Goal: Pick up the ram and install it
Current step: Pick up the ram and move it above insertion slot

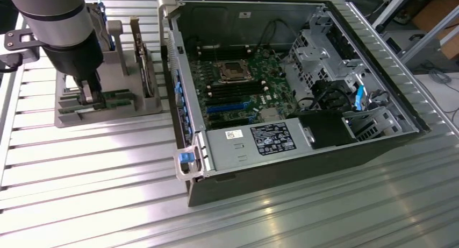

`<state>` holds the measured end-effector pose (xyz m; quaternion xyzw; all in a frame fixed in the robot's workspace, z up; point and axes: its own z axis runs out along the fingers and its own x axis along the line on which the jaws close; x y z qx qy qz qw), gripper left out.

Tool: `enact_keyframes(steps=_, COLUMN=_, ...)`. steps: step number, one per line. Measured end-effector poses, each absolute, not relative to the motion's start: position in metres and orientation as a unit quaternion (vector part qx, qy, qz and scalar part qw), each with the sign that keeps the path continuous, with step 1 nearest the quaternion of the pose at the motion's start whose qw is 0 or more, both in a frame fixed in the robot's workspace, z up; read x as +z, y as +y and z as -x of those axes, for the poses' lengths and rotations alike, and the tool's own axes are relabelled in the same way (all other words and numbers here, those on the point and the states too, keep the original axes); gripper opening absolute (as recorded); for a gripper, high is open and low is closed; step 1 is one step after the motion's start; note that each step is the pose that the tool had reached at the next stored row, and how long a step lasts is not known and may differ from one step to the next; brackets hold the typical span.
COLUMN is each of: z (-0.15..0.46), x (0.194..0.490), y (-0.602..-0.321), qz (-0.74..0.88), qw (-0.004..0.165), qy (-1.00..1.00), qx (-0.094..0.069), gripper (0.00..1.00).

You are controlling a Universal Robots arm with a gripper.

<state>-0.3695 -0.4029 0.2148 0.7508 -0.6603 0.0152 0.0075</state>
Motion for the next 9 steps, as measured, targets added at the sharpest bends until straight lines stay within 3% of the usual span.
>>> enact_keyframes(steps=9, z=0.3695, x=0.2243, y=-0.4030, qz=-0.751, qw=0.007, qy=-0.660, qx=0.015, gripper=0.13)
